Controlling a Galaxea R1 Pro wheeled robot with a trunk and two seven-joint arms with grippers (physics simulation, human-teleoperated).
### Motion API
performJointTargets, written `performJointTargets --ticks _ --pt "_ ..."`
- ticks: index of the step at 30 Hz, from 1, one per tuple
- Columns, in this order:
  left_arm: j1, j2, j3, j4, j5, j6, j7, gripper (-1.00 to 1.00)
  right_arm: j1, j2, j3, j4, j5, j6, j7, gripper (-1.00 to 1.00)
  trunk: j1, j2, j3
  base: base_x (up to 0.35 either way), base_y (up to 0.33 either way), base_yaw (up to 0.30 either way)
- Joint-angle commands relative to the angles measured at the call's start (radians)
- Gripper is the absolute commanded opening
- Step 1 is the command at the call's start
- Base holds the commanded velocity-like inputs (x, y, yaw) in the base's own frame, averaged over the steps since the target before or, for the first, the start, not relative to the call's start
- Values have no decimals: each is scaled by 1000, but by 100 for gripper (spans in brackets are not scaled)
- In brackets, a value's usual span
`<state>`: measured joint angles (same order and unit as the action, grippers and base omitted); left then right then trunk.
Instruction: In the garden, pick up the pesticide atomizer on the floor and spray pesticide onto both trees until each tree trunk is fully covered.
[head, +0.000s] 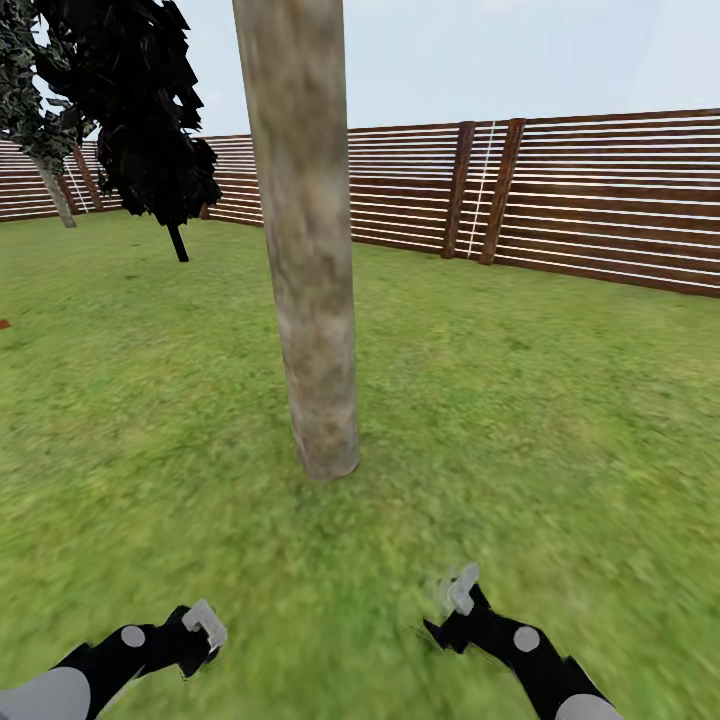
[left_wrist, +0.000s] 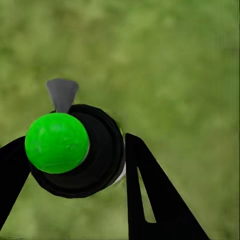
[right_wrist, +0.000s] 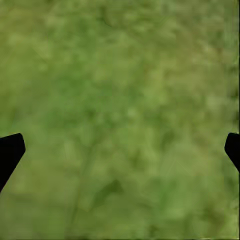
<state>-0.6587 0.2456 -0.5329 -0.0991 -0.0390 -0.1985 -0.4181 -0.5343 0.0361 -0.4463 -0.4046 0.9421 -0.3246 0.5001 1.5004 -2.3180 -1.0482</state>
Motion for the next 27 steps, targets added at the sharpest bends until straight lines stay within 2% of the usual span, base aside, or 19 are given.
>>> performJointTargets --ticks 1,2,3,5,7,9,11,12,15,19,23,27 --pt "8 -2 -2 0 60 -1 32 -100 0 -7 -85 17 0 -1 -74 100 0 0 0 0 0 0" --pt "14 -4 -2 0 95 -2 49 -100 2 -9 -128 23 0 -1 -130 100 0 0 0 0 0 0" --pt "20 -9 -2 0 145 -3 78 -100 10 -12 -182 29 0 -2 -235 100 0 0 0 0 0 0" --pt "29 -25 -2 1 228 -16 140 -100 55 -13 -243 40 -1 -10 -420 100 0 0 0 0 0 0" --pt "50 -44 -1 4 292 -53 202 -100 87 -13 -261 54 -3 -48 -506 100 0 0 0 0 0 0" --pt "79 -70 -1 6 387 -106 313 -100 115 -13 -287 64 -3 -151 -617 100 0 0 0 0 0 0" --pt "88 -81 -2 7 434 -121 359 -100 141 -10 -318 66 -2 -222 -706 100 0 0 0 0 0 0" --pt "94 -102 -3 7 448 -125 375 -100 156 -8 -330 67 -2 -267 -753 100 0 0 0 0 0 0" --pt "110 -134 -4 7 449 -126 381 -100 163 -7 -335 68 -2 -287 -770 100 0 0 0 0 0 0" --pt "115 -139 -3 -10 456 -123 393 -100 164 -7 -336 75 -3 -289 -772 100 0 0 0 0 0 0" --pt "111 -138 -4 -11 458 -112 520 -100 165 -6 -337 182 -4 -291 -772 100 0 0 0 189 0 0" --pt "110 -142 -5 -12 459 -101 542 -100 165 -5 -338 197 -4 -292 -775 100 0 0 0 327 0 0"
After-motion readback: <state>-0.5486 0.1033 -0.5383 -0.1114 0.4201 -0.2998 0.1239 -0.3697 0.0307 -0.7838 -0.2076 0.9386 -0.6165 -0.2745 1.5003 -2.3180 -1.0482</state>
